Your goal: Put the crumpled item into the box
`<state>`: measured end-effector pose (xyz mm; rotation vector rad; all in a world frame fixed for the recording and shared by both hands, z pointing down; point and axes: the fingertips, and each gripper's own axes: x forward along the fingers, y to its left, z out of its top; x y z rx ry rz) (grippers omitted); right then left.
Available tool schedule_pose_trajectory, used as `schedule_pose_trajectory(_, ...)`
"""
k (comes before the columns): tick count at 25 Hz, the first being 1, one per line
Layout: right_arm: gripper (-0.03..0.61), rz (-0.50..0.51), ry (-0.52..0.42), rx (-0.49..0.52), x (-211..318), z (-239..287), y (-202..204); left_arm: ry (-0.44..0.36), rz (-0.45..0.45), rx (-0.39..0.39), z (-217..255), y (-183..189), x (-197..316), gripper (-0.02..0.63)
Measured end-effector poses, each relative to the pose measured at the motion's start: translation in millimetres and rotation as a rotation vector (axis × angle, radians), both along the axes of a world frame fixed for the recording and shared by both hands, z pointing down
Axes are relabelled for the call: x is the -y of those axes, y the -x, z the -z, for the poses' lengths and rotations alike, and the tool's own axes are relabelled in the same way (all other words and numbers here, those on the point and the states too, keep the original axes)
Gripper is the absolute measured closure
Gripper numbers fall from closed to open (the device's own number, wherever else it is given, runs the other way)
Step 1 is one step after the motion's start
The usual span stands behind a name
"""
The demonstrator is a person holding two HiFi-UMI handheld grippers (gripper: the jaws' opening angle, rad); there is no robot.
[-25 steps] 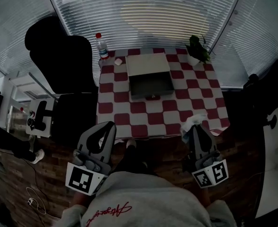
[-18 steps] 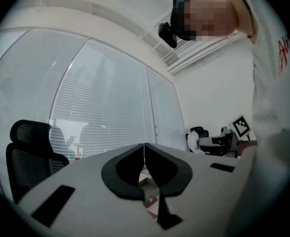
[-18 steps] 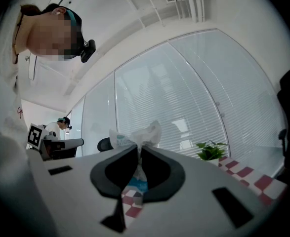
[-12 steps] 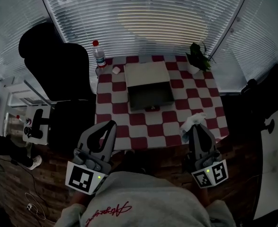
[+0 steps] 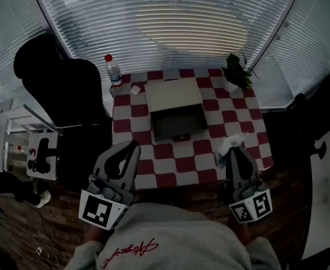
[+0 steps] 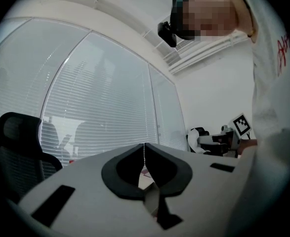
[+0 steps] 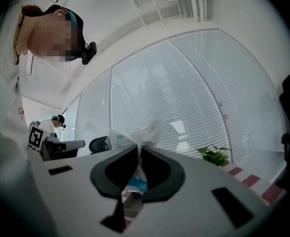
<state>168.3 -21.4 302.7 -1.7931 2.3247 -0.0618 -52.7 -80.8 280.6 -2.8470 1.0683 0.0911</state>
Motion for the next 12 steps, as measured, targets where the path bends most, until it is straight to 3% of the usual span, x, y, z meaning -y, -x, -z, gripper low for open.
schedule_pose_trajectory(12, 0.546, -0.020, 0.025, -0.004, 50, -1, 2, 0.024, -0.033, 0.009, -2, -4, 56, 0.595)
